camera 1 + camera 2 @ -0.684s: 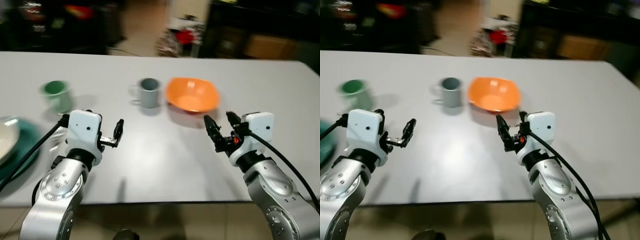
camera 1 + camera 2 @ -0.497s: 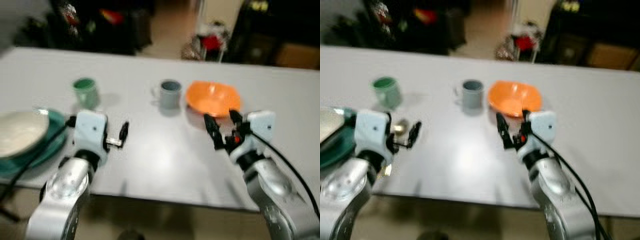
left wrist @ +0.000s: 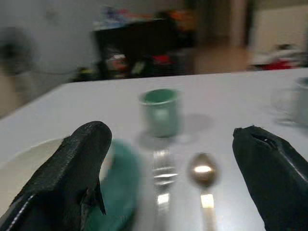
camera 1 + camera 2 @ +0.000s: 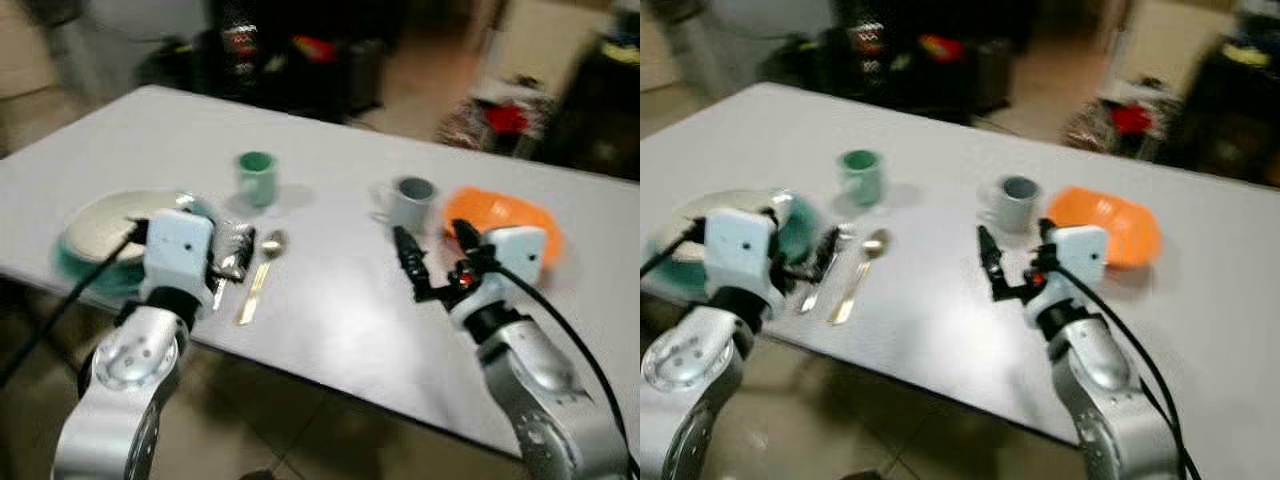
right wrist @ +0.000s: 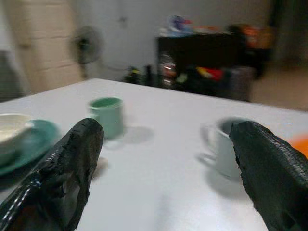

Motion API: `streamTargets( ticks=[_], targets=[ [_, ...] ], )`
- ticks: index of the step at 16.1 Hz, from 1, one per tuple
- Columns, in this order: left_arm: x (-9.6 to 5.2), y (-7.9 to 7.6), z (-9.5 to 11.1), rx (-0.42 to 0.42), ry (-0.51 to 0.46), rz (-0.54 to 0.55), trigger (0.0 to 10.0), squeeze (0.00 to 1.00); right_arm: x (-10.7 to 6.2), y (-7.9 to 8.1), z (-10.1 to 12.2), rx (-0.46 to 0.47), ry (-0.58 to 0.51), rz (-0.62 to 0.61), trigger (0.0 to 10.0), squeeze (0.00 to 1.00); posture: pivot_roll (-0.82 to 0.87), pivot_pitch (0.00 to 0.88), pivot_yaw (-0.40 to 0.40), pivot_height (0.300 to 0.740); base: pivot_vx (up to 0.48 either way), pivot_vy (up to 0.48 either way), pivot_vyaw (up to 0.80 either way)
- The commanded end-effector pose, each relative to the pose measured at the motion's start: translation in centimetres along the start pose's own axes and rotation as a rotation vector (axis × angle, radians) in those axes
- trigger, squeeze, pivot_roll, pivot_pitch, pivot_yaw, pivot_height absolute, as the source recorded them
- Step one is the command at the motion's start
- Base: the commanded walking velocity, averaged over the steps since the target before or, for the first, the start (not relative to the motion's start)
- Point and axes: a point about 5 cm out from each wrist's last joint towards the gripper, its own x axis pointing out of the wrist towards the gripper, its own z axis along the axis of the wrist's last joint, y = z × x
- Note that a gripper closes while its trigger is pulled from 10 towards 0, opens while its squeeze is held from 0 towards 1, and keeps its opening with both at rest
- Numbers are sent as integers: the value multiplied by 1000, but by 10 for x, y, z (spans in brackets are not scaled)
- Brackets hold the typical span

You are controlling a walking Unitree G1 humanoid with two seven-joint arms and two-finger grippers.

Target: Setting the table

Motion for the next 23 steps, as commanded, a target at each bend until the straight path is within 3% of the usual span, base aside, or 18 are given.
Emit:
streamTargets(
  ticks=[1, 5, 8, 12, 23],
  targets=[
    [0, 2, 1, 6, -10, 28, 10000, 0, 2, -3, -1, -28, 4, -10, 10000, 1000, -56, 0, -2, 740, 0, 0, 800],
    [-2, 2, 1, 14, -11, 32, 10000, 0, 3, -6, -1, -31, 9, -24, 10000, 1000, -49, 0, -9, 740, 0, 0, 800],
    [-2, 3, 0, 32, -26, 20, 10000, 0, 5, -8, -4, 59, 11, -75, 10000, 1000, -46, 0, -11, 740, 0, 0, 800],
    [0, 1, -1, 11, -18, 8, 10000, 0, 7, -8, -5, 70, 15, -81, 10000, 1000, -47, 0, -13, 740, 0, 143, 800],
    [2, 7, -2, 10, -2, 11, 10000, 0, 12, -1, -13, 117, 64, -63, 10000, 1000, -30, 0, -11, 740, 0, 368, 0]
  ],
)
